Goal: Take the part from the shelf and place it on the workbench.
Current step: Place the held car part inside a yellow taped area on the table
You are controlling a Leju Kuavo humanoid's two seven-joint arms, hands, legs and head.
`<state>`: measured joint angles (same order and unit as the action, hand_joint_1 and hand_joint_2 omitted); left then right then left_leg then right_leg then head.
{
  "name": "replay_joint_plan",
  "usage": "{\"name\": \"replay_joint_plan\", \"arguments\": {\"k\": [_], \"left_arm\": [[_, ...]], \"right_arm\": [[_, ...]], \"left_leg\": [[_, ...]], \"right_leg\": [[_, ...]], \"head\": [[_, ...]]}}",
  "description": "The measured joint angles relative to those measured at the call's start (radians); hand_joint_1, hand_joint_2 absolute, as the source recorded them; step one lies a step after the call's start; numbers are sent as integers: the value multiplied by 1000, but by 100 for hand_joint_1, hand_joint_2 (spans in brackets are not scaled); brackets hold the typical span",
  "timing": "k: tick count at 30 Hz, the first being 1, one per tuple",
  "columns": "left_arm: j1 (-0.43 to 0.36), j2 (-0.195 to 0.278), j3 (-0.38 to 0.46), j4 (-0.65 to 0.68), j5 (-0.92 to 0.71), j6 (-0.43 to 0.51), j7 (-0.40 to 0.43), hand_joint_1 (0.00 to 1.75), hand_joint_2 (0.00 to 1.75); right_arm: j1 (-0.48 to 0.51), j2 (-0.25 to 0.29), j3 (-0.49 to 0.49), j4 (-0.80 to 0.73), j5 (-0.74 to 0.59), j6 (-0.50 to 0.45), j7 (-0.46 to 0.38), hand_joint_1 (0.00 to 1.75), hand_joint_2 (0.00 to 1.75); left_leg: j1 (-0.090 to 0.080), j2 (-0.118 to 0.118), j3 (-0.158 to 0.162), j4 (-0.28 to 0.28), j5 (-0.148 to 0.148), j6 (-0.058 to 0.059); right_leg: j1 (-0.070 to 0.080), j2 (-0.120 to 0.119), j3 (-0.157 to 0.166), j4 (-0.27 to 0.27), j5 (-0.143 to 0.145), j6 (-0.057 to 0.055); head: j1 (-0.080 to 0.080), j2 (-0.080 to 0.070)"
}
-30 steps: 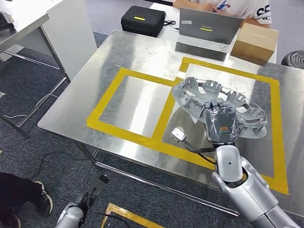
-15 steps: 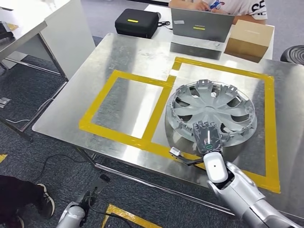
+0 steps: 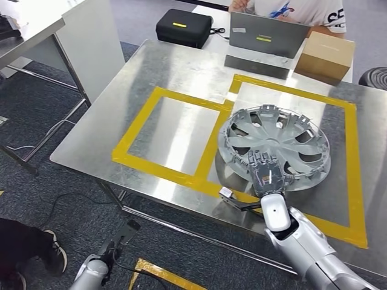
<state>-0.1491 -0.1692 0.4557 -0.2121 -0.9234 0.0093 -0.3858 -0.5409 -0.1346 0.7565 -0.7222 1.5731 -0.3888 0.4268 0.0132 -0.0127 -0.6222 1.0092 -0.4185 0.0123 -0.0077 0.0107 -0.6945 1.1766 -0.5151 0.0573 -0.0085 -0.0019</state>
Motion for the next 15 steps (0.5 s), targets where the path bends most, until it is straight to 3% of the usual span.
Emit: {"name": "replay_joint_plan", "arguments": {"k": [2,3,4,6,8,12,14,15], "left_arm": [[2,0,0,0,3,0,0,0,0],[3,0,0,0,6,0,0,0,0],[4,0,0,0,8,1,0,0,0],[5,0,-1,0,14,1,0,0,0],[5,1,-2,0,17,1,-1,0,0],[8,2,-5,0,20,2,-2,0,0],[8,2,-6,0,20,2,-2,0,0],[9,3,-6,0,20,2,-2,0,0]], "right_arm": [[11,2,-11,-1,0,-8,-14,0,0],[19,4,-22,-5,0,-11,-29,0,0],[26,6,-38,-14,-1,-11,-50,0,0],[36,10,-80,-44,-9,-2,-100,0,0],[42,17,-120,-73,-18,9,-134,0,0],[58,27,-167,-107,-20,21,-153,0,0],[61,31,-184,-120,-20,24,-155,0,0],[63,33,-190,-125,-20,24,-156,0,0]], "left_leg": [[-1,0,0,0,-1,2],[-2,-1,1,1,-1,3],[-2,-2,2,1,-2,3],[-2,-4,5,2,-4,0],[-5,-4,3,4,-5,-9],[-5,-3,-2,7,-8,-31],[-5,0,-25,62,-45,-42],[-5,1,-51,121,-77,-46]], "right_leg": [[0,-1,-57,121,-44,4],[-1,-1,-66,139,-41,4],[-1,-1,-55,115,-19,3],[-1,-2,10,-18,47,-1],[1,-1,67,-126,80,-6],[4,-1,79,-148,80,-27],[-1,-2,82,-153,84,-40],[-2,-2,83,-153,84,-43]], "head": [[1,0],[1,0],[1,0],[2,0],[1,0],[-1,0],[-6,0],[-9,0]]}}
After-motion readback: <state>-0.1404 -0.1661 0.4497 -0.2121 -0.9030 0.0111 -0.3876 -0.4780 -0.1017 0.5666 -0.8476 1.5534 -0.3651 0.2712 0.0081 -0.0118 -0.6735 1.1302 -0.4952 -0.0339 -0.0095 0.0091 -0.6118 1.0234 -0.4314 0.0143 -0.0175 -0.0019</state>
